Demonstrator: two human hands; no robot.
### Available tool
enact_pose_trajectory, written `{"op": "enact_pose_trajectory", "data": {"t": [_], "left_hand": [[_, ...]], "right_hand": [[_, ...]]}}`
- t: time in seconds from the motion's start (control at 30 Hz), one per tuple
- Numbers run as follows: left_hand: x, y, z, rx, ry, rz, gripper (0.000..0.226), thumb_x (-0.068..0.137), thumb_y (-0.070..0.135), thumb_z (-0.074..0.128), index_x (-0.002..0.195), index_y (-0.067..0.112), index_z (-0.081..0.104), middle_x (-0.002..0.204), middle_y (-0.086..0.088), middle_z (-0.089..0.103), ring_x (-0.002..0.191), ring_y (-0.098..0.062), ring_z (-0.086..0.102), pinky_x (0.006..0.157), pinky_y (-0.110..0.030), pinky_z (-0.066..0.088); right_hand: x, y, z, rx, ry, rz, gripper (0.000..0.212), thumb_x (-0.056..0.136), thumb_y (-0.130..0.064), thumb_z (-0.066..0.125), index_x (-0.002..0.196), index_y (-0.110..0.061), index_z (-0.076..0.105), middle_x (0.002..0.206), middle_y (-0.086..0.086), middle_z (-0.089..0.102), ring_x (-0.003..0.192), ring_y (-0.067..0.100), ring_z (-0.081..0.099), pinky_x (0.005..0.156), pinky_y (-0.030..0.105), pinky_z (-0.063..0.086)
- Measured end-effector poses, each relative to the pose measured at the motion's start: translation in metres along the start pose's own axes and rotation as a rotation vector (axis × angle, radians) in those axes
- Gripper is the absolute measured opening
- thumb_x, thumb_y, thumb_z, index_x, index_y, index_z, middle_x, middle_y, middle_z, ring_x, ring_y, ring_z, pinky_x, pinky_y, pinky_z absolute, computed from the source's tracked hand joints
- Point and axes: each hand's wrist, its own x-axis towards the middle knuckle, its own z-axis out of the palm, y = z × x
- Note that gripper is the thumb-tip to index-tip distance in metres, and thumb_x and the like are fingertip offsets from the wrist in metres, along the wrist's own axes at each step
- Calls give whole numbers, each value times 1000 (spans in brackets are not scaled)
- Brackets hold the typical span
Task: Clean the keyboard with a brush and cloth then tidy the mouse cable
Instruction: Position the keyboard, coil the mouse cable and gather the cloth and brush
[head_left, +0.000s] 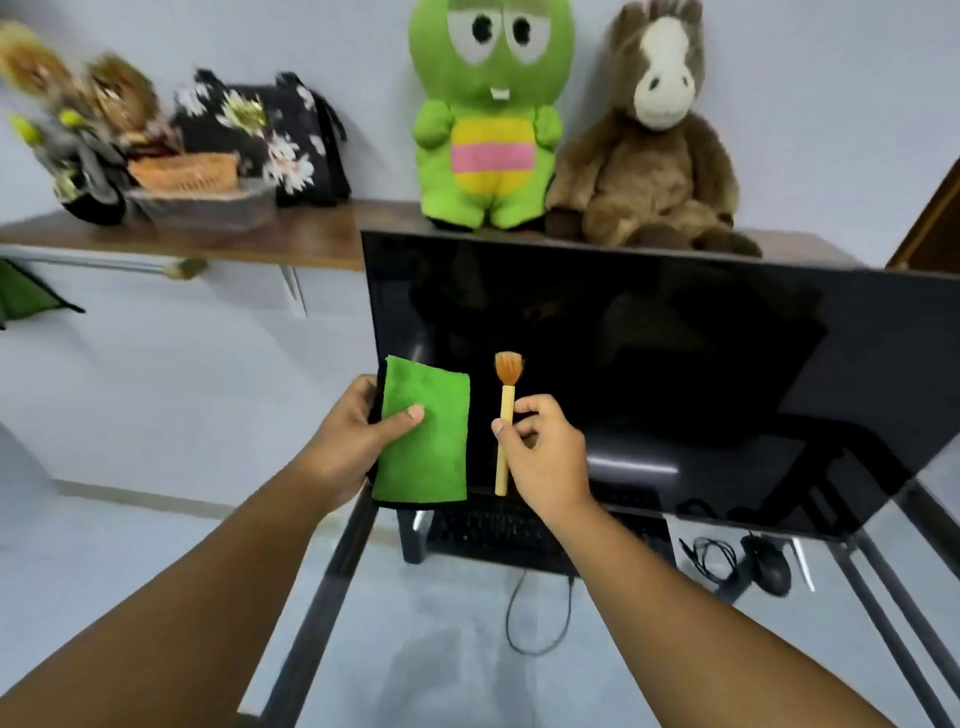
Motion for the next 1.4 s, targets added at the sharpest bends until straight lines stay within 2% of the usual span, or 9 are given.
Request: {"op": "enact_pose_trajectory", "data": {"t": [0.1,0.2,0.5,0.73,0.87,1.07,1.2,1.33,1.4], "left_hand": [[14,44,-27,-38,-15,56,66,61,1,85,116,13,50,106,-6,71,97,-25,70,72,-38,57],[33,87,-51,-82,-11,130,65,61,-8,80,114,13,50,96,0,74,89,-20,72,66,-33,58],[131,191,-130,-74,8,235,62,72,-4,73,127,11,47,117,-10,68,100,-27,70,73,-42,60],[227,200,-151,82,6,140,60,74,-6,76,123,9,47,110,-14,69,89,-27,71,67,-41,58],[268,189,-161,186,-39,69,63,72,-5,78,124,9,46,110,-16,69,92,-30,71,81,-48,58],[297,180,-165,747,2,33,86,65,22,87,136,12,38,124,-9,58,107,-27,59,93,-41,51],[300,180,-158,1016,84,87,79,65,35,86,126,13,43,122,-8,58,109,-26,56,94,-42,50],[294,183,-150,1237,133,135,83,72,42,80,135,10,36,132,-10,51,121,-28,51,100,-39,45],[288,186,-147,1332,135,177,81,79,41,74,141,9,32,142,-11,41,129,-29,44,106,-38,40]], "right_hand": [[29,-48,19,60,22,-74,19,84,-31,72,98,-27,59,68,-5,67,62,3,62,60,17,47],[58,-96,39,119,65,-136,19,83,-30,73,97,-26,61,67,-4,68,61,3,62,58,13,45],[162,-220,94,99,223,-319,20,80,-30,75,82,-32,55,63,-5,64,63,10,62,64,28,48],[241,-245,131,-430,79,-83,20,80,-34,73,83,-16,64,85,4,66,87,27,64,64,28,40],[265,-236,154,-750,-21,-9,27,81,-29,71,98,-8,70,106,12,70,101,30,66,72,29,48],[279,-227,166,-935,-132,67,21,84,-24,64,95,-8,71,107,8,72,103,23,67,68,25,44],[281,-225,173,-994,-167,70,24,89,-31,63,95,-9,71,109,8,71,103,23,66,69,26,43],[283,-224,171,-953,-180,91,30,90,-32,57,66,-15,53,108,10,71,100,25,68,70,26,47],[280,-225,167,-903,-173,68,31,92,-35,53,70,-13,54,110,12,70,101,28,68,72,28,48]]}}
